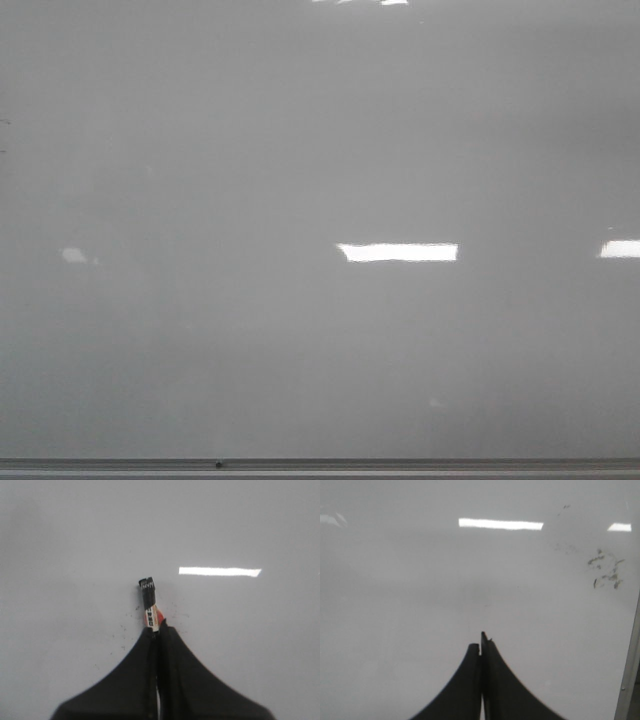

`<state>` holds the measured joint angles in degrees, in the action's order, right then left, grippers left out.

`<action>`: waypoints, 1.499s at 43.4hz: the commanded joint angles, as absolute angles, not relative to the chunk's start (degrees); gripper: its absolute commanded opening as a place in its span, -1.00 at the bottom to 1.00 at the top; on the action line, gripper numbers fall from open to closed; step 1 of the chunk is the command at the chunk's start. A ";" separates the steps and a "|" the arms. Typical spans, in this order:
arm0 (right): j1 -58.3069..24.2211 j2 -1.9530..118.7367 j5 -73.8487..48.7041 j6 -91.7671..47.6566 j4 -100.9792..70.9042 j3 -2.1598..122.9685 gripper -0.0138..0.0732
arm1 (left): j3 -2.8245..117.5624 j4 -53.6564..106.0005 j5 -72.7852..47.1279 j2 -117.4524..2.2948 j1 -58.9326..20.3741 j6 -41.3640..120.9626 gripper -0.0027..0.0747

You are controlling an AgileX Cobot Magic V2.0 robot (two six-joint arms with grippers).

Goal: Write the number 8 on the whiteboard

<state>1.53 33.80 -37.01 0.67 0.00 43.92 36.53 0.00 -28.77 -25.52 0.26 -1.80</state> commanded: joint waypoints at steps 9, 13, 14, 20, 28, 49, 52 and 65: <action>1.71 42.51 -33.37 0.00 0.00 44.10 -0.93 | 35.78 0.71 -24.43 -31.63 0.17 -2.38 -0.99; 0.48 44.86 -33.76 -1.72 0.00 43.72 -0.92 | 35.78 0.71 -25.02 -33.24 0.17 -2.38 -0.98; -0.21 45.24 -33.70 -2.39 0.00 43.60 -0.92 | 35.78 0.71 -25.17 -33.81 0.17 -2.38 -0.98; -3.77 46.38 -33.36 -2.68 0.00 43.60 -0.80 | 35.78 0.49 -25.85 -37.11 0.17 0.82 -0.81; -4.71 46.95 -32.16 -2.68 0.00 43.60 0.00 | 37.13 0.49 -25.94 -42.64 0.17 1.18 0.03; -4.71 46.95 -31.09 -2.55 0.00 43.60 0.68 | 47.56 2.26 -26.45 -62.00 0.17 0.61 0.36; -4.71 46.95 -31.09 -2.55 0.00 43.60 0.68 | 48.91 2.55 -26.20 -65.08 0.17 0.61 0.36; -4.71 46.95 -31.09 -2.55 0.00 43.60 0.68 | 52.10 4.14 -21.47 -75.86 0.17 0.61 0.36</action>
